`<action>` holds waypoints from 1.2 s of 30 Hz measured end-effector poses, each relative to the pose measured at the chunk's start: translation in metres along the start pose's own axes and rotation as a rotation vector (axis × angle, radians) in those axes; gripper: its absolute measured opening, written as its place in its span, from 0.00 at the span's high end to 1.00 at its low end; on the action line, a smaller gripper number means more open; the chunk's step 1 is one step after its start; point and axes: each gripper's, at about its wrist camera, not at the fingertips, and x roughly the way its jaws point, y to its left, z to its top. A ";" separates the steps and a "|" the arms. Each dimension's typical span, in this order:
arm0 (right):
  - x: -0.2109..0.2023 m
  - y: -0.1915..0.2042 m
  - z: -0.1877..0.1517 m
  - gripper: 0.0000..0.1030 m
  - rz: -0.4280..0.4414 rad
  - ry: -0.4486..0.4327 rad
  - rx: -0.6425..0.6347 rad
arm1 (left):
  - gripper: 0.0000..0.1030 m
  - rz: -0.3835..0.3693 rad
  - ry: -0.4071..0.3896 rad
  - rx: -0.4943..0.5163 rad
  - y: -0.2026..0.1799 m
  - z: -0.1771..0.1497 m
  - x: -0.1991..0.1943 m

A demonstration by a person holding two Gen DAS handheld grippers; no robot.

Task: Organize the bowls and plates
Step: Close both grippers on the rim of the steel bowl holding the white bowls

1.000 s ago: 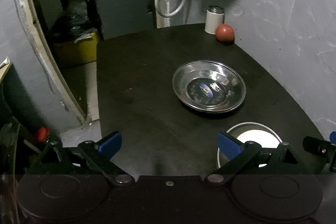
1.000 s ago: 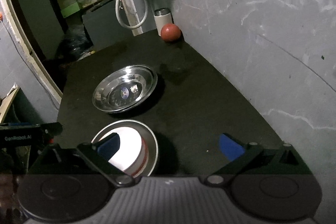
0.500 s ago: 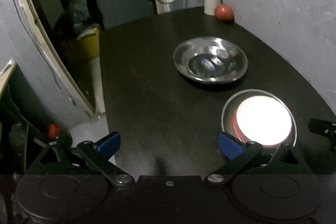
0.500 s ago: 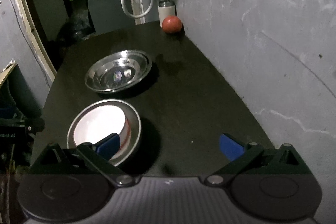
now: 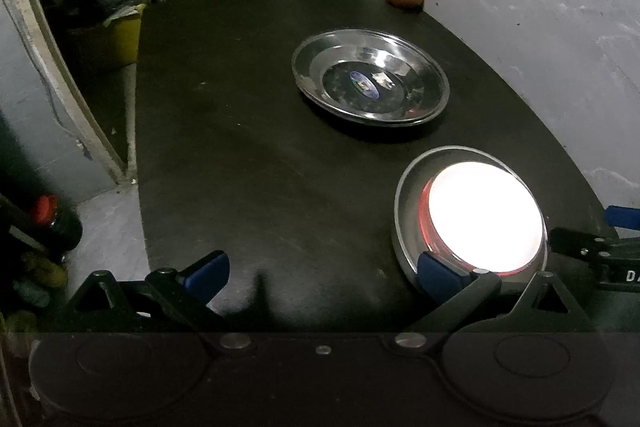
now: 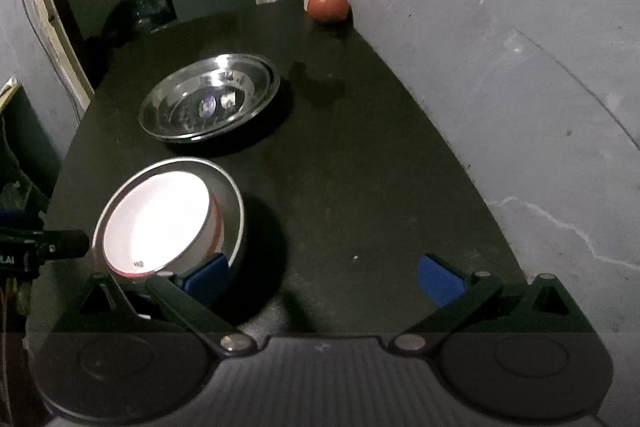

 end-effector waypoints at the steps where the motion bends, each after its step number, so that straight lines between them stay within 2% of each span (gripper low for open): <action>1: 0.002 0.001 0.000 0.00 0.003 0.007 -0.001 | 0.03 -0.007 0.005 0.000 0.000 0.001 0.002; 7: 0.008 0.003 0.004 0.00 -0.001 0.005 -0.003 | 0.03 -0.043 0.040 -0.008 0.002 0.005 0.009; 15: 0.018 0.006 0.010 0.00 0.001 0.041 0.015 | 0.03 -0.037 0.077 -0.043 0.005 0.012 0.018; 19: 0.025 0.005 0.010 0.04 0.004 0.064 0.056 | 0.08 -0.036 0.108 -0.074 0.002 0.014 0.024; 25: 0.030 0.004 0.007 0.22 0.064 0.085 0.113 | 0.24 -0.064 0.111 -0.045 -0.005 0.015 0.023; 28: 0.029 0.004 0.007 0.25 0.079 0.082 0.129 | 0.27 -0.077 0.106 -0.049 -0.005 0.015 0.023; 31: 0.031 0.001 0.006 0.30 0.112 0.086 0.167 | 0.36 -0.113 0.105 -0.072 -0.001 0.015 0.025; 36: 0.031 0.000 0.007 0.42 0.149 0.088 0.193 | 0.58 -0.176 0.094 -0.094 -0.001 0.015 0.024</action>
